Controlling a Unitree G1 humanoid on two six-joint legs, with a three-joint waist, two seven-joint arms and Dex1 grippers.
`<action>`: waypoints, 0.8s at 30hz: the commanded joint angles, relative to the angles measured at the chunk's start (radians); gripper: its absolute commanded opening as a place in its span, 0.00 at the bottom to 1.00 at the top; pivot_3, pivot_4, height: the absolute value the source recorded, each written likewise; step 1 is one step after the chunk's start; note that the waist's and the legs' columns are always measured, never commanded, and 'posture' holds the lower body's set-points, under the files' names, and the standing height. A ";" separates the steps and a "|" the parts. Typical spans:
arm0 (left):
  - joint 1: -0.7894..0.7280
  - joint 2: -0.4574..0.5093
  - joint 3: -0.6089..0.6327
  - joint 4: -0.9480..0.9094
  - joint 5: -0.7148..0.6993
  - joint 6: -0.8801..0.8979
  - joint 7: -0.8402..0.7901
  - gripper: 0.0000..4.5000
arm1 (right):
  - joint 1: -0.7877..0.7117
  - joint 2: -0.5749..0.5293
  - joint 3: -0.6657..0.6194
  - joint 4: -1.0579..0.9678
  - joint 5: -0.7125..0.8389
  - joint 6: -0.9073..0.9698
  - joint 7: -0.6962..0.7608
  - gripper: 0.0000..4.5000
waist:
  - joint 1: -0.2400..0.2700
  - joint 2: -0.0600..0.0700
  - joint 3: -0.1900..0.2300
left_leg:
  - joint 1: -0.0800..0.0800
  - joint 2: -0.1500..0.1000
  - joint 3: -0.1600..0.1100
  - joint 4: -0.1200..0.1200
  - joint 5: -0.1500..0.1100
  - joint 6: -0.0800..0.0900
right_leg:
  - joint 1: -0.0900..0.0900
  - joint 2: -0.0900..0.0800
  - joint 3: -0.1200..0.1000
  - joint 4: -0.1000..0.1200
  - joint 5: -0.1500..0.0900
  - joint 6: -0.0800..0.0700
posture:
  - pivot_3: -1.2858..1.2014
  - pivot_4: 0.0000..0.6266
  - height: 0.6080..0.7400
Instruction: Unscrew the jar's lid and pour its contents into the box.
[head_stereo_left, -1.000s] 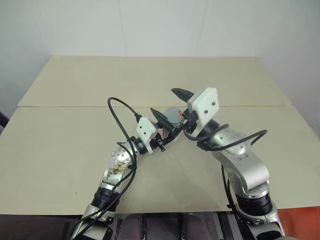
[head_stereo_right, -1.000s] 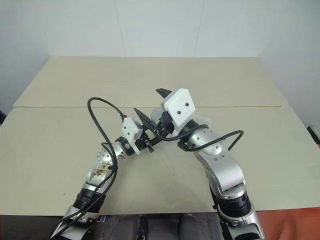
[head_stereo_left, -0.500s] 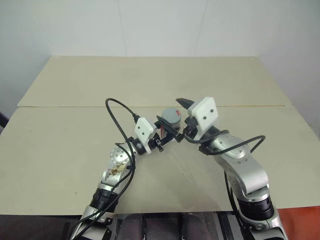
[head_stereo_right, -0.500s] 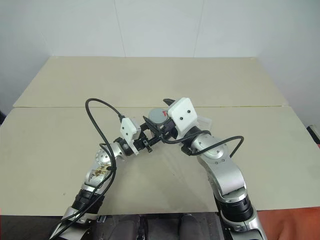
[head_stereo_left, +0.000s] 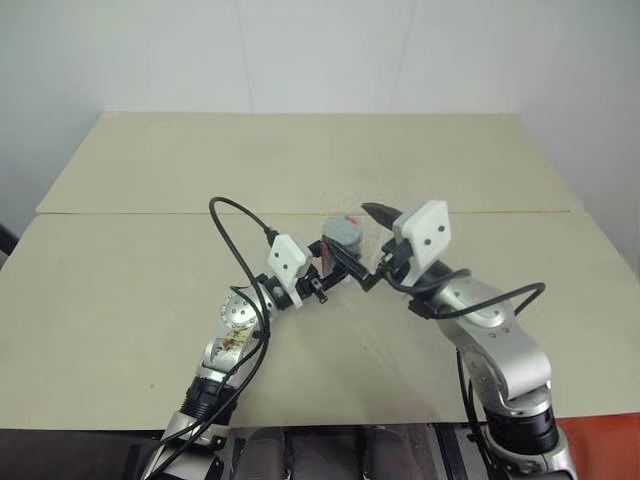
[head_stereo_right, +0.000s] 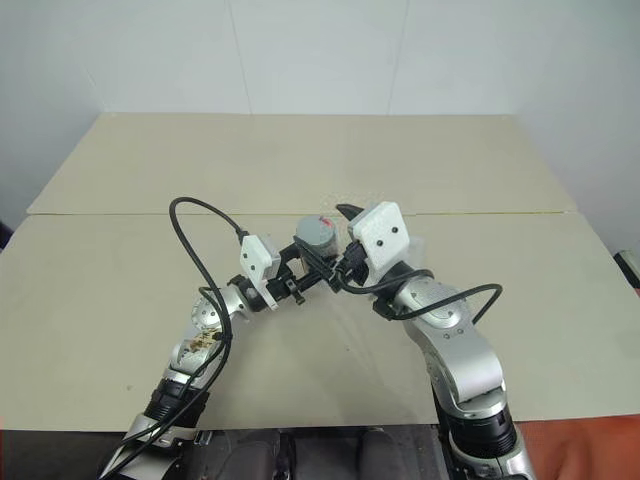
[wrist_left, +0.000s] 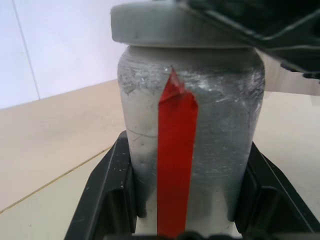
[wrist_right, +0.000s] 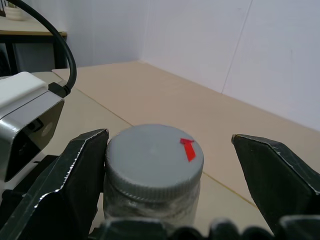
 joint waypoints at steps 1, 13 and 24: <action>-0.010 0.002 0.021 -0.014 -0.017 -0.017 -0.006 0.44 | 0.021 -0.029 -0.065 -0.064 0.020 -0.009 0.007 1.00 | 0.000 0.000 0.000 | 0.000 0.000 0.000 0.000 0.000 0.000 | 0.000 0.000 0.000 0.000 0.000 0.000 | 0.52 0.24 1.00; -0.008 0.000 0.023 -0.014 -0.009 -0.020 -0.009 0.44 | 0.091 -0.093 -0.136 -0.124 0.118 -0.040 0.085 1.00 | 0.000 0.000 0.000 | 0.000 0.000 0.000 0.000 -0.001 0.002 | 0.000 0.000 0.000 0.000 0.000 0.000 | 0.52 0.24 1.00; -0.011 -0.011 0.003 -0.024 0.002 -0.028 -0.007 0.44 | -0.063 0.011 -0.016 0.031 0.041 -0.075 0.024 1.00 | -0.001 0.000 0.000 | 0.001 0.000 0.000 0.000 0.000 0.001 | 0.000 0.000 0.000 0.001 0.000 0.000 | 0.52 0.24 1.00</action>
